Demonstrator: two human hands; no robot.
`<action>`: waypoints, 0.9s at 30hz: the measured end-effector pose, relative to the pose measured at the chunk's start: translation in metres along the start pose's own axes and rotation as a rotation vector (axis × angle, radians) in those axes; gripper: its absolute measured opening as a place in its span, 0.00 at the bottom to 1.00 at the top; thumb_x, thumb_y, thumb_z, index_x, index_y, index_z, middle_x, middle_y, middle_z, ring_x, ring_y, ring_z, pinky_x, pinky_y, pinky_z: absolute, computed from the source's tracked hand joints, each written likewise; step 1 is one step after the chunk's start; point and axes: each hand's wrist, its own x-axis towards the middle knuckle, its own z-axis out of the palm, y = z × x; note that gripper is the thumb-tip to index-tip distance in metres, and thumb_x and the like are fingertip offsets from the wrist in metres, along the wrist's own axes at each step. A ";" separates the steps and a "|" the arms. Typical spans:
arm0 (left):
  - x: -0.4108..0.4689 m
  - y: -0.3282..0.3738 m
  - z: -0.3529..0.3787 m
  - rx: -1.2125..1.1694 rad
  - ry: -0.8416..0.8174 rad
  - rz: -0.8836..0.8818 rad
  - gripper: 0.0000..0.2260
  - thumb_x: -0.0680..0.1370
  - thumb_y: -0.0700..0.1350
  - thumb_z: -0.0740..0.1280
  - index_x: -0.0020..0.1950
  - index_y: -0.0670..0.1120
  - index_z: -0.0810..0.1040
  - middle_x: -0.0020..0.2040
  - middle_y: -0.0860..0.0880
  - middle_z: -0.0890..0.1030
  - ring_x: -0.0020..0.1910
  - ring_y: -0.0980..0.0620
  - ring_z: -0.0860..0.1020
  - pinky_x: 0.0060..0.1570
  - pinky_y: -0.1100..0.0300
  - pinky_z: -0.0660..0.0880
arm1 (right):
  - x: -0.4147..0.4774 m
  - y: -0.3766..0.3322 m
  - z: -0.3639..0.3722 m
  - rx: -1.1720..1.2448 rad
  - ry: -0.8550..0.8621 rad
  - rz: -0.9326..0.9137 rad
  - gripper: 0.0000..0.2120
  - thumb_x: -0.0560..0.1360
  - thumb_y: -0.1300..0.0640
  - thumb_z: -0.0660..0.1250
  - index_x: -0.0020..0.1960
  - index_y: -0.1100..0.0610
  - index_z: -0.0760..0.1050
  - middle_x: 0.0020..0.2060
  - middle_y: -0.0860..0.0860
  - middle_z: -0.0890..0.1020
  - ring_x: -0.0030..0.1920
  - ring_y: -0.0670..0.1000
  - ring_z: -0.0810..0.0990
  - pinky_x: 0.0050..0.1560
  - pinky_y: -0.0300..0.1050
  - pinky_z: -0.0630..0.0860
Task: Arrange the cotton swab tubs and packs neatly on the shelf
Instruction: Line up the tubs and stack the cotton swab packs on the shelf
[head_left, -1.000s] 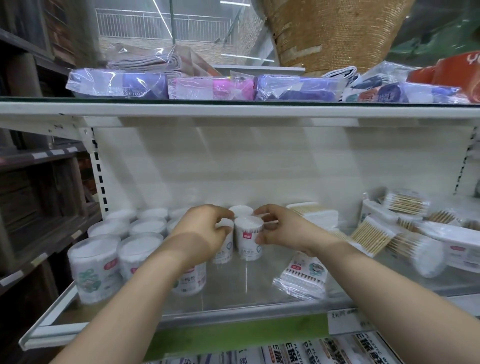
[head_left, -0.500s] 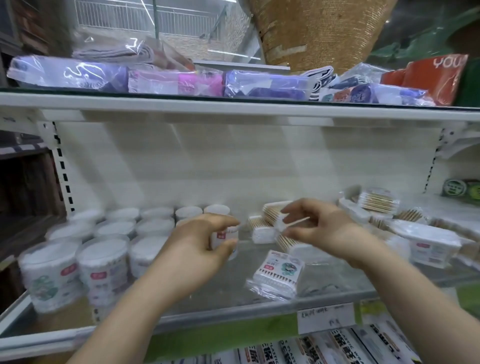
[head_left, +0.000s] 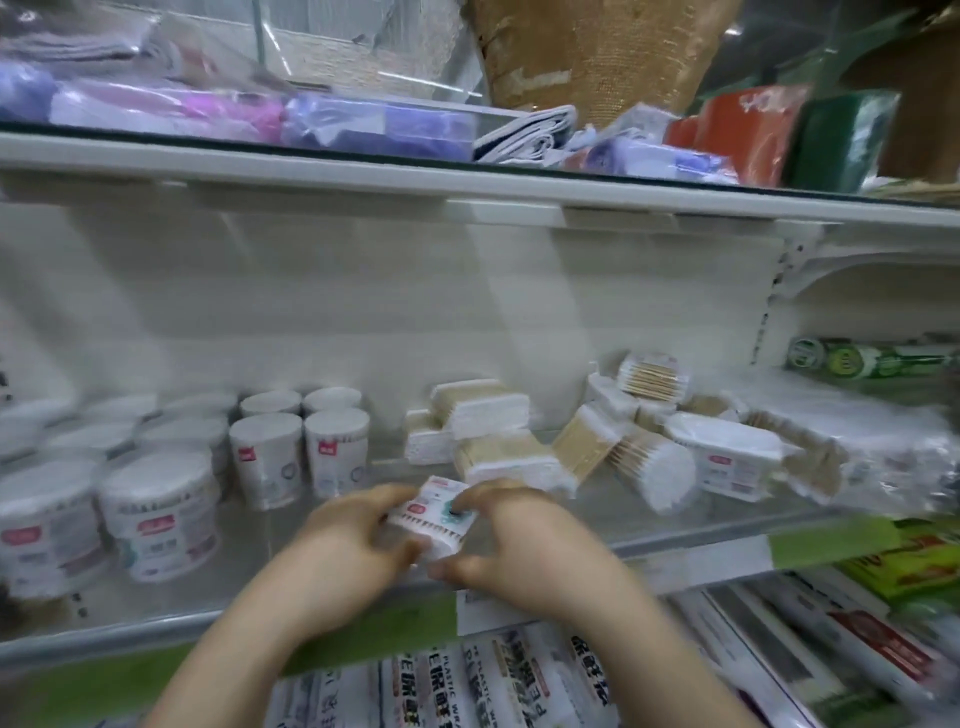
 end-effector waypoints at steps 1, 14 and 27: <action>0.001 -0.001 0.000 0.020 -0.006 -0.010 0.19 0.75 0.50 0.67 0.65 0.58 0.72 0.60 0.57 0.79 0.55 0.59 0.77 0.60 0.59 0.73 | -0.001 -0.002 0.002 0.001 0.009 0.000 0.28 0.71 0.42 0.69 0.68 0.50 0.70 0.65 0.50 0.73 0.62 0.50 0.74 0.60 0.42 0.70; -0.006 -0.001 -0.001 0.154 0.044 0.034 0.20 0.76 0.56 0.64 0.68 0.58 0.69 0.67 0.54 0.75 0.63 0.54 0.74 0.63 0.60 0.68 | -0.013 -0.018 0.023 0.041 0.151 0.123 0.17 0.78 0.49 0.61 0.65 0.52 0.71 0.61 0.54 0.76 0.64 0.56 0.70 0.63 0.48 0.69; 0.001 0.007 0.004 0.123 0.034 0.015 0.18 0.76 0.55 0.64 0.66 0.57 0.73 0.64 0.57 0.77 0.62 0.55 0.74 0.61 0.62 0.68 | -0.005 0.005 0.022 0.122 0.205 0.172 0.18 0.76 0.45 0.63 0.64 0.50 0.73 0.56 0.50 0.78 0.62 0.52 0.71 0.63 0.48 0.70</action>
